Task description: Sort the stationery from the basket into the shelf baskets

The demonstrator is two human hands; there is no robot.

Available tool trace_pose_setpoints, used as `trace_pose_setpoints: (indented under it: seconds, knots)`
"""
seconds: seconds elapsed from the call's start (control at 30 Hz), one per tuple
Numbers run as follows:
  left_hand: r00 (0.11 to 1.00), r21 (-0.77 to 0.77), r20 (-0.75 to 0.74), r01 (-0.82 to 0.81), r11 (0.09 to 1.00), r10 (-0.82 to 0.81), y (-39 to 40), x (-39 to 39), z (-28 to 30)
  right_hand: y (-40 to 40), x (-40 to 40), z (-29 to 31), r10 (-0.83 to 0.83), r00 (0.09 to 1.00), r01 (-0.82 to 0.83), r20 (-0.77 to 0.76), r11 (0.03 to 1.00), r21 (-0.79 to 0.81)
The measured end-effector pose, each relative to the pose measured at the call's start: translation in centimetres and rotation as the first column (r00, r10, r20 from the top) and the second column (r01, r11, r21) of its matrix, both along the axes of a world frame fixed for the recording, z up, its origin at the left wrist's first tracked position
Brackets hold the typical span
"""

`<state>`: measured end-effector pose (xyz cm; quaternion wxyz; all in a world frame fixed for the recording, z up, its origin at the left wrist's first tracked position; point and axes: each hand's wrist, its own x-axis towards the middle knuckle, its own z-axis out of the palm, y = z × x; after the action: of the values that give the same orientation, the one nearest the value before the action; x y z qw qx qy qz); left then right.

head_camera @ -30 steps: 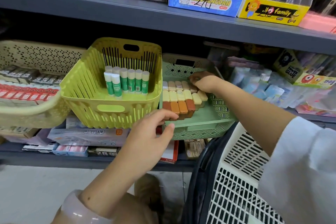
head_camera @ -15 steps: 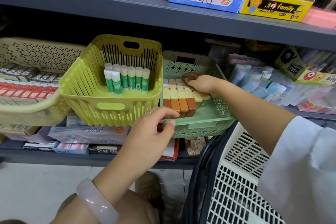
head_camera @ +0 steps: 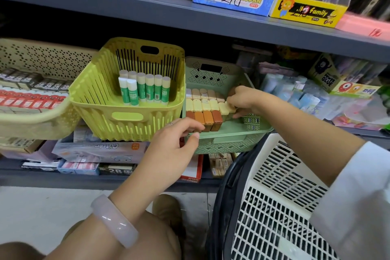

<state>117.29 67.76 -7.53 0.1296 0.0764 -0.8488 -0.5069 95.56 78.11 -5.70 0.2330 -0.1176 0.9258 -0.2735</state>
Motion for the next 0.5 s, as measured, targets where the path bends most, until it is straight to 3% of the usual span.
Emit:
trace_pose_setpoints:
  seconds: [0.07,0.17,0.3,0.5]
  knots:
    - [1.000,0.003,0.001,-0.001,1.000,0.001,0.0,0.1,0.0,0.5,-0.1,0.1,0.135,0.991,-0.130,-0.022,0.982,0.140]
    - [1.000,0.008,-0.006,-0.001,1.000,0.001,0.0,0.1,-0.1,0.9,-0.1,-0.1,0.345,0.927,-0.261,-0.146,0.875,0.409]
    - [1.000,0.014,-0.005,0.012,1.000,-0.012,-0.1,0.1,-0.3,0.8,-0.2,-1.3,0.354,0.889,-0.209,-0.290,0.878,0.431]
    - [1.000,-0.016,-0.022,0.007,1.000,-0.008,-0.2,0.2,-0.4,0.7,-0.2,-1.5,0.351,0.878,-0.192,-0.325,0.881,0.432]
